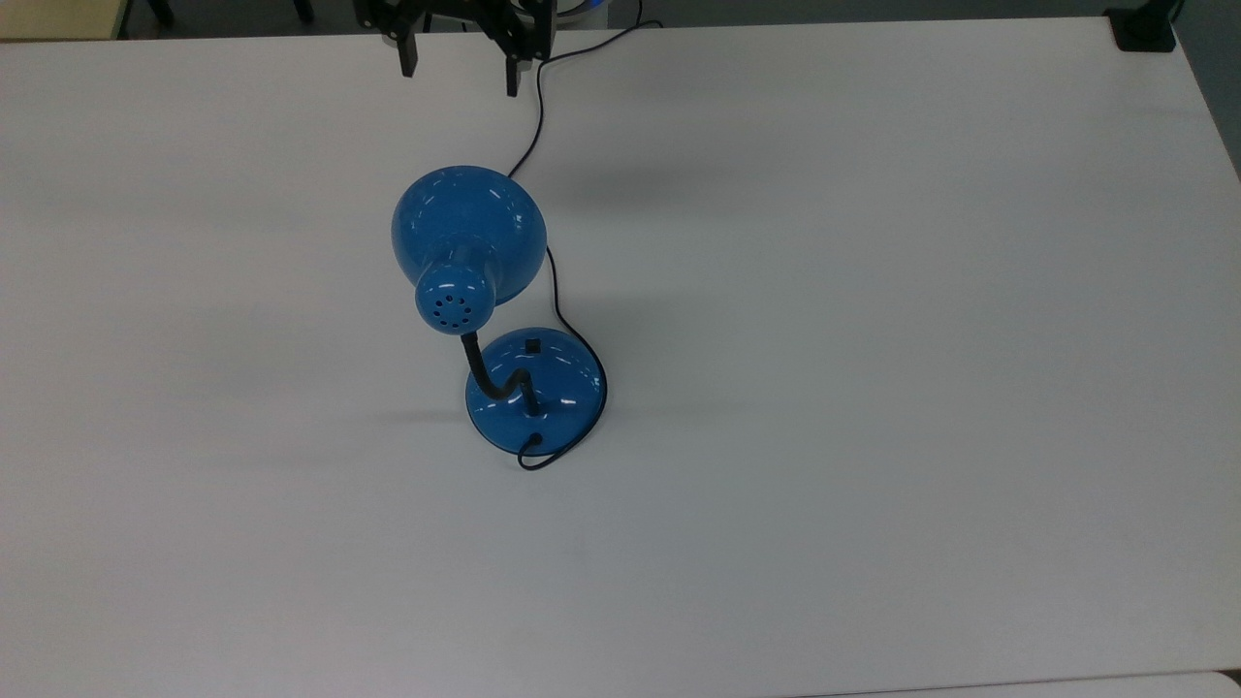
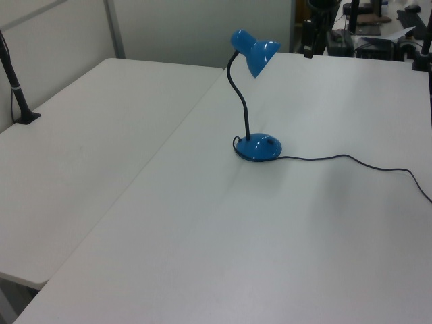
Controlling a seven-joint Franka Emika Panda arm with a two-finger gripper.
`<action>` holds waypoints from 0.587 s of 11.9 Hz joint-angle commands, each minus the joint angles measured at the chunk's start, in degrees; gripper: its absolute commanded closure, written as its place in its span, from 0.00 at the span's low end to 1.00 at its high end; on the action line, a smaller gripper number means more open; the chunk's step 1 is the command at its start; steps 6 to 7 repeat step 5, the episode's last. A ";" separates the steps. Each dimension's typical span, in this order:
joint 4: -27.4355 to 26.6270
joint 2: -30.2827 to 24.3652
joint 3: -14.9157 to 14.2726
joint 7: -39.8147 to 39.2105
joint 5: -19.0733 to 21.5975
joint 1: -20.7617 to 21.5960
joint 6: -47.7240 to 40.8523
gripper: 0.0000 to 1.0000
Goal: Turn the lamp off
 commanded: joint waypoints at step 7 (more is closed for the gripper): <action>1.45 -0.07 -0.07 -1.11 -0.10 -0.23 -3.40 0.00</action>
